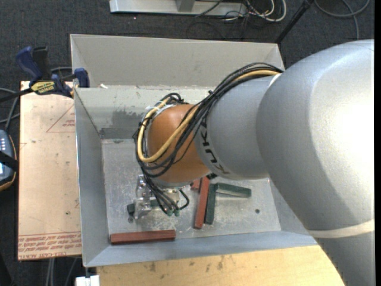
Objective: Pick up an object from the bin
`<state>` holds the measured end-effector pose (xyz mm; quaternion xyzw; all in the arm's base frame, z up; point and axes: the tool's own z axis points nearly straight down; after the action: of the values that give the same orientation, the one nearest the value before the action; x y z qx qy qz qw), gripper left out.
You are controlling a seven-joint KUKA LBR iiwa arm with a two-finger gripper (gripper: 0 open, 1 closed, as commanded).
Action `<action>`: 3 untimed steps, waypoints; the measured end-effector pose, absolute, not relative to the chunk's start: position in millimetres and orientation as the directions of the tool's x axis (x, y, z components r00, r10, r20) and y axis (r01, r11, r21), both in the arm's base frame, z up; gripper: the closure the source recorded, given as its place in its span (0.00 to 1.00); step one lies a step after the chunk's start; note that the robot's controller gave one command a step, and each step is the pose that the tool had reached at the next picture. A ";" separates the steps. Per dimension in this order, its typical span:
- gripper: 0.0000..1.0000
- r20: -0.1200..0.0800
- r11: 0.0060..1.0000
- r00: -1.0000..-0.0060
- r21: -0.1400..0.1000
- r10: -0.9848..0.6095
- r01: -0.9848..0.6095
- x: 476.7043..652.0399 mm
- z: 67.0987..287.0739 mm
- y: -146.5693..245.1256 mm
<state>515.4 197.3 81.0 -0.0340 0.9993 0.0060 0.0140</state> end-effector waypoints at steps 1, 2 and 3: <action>1.00 -0.028 0.998 -0.997 0.011 -0.068 -0.068 515.4 81.0 197.3; 1.00 -0.002 0.998 -0.998 0.003 -0.062 -0.062 509.8 104.6 194.3; 0.00 -0.001 0.999 -0.999 0.001 -0.035 -0.035 503.2 169.3 190.5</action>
Offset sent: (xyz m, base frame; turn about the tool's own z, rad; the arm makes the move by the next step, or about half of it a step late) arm 0.0026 -0.0066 0.1187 0.0315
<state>503.2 190.5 169.3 -0.0174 0.9998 0.0008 0.0006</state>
